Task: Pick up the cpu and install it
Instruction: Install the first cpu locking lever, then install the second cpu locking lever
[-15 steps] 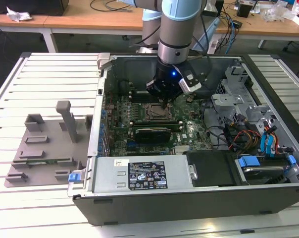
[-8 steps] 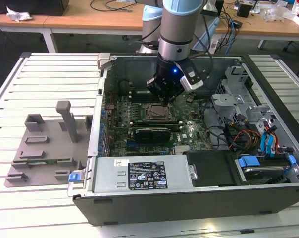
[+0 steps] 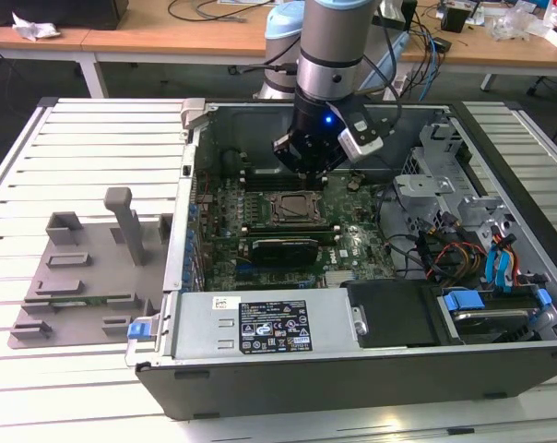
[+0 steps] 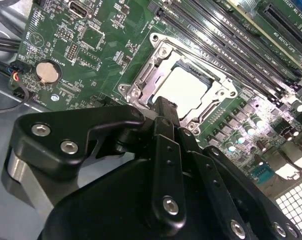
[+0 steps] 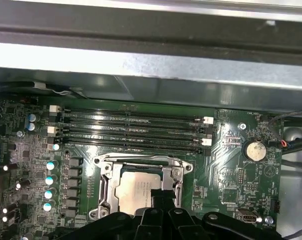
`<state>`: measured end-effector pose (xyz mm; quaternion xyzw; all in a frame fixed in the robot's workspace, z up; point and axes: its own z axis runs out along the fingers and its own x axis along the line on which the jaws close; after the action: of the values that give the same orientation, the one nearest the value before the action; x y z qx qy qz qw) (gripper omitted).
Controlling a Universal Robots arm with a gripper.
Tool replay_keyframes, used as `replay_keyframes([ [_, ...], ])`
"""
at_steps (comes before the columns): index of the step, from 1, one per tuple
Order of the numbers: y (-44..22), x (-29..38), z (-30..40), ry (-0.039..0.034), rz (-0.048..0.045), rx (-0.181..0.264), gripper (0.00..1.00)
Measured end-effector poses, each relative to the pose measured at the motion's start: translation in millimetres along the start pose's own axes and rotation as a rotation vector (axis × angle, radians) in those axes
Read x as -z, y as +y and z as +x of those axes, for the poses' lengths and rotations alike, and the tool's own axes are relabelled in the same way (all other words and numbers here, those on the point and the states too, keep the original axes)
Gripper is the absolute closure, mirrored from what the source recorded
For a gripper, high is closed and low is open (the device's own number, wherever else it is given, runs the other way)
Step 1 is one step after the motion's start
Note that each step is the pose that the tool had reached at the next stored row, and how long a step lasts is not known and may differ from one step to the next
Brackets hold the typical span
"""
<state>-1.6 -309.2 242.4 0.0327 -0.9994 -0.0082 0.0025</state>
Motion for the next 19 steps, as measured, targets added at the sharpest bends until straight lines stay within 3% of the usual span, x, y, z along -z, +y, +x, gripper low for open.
replay_keyframes([
  [13,-2.7,0.7,0.2,0.0001,0.0002,0.0,0.89],
  [15,-7.0,0.7,0.5,0.0,0.0001,0.0,0.89],
  [19,-22.7,0.8,1.5,0.0,0.0001,0.0,0.89],
])
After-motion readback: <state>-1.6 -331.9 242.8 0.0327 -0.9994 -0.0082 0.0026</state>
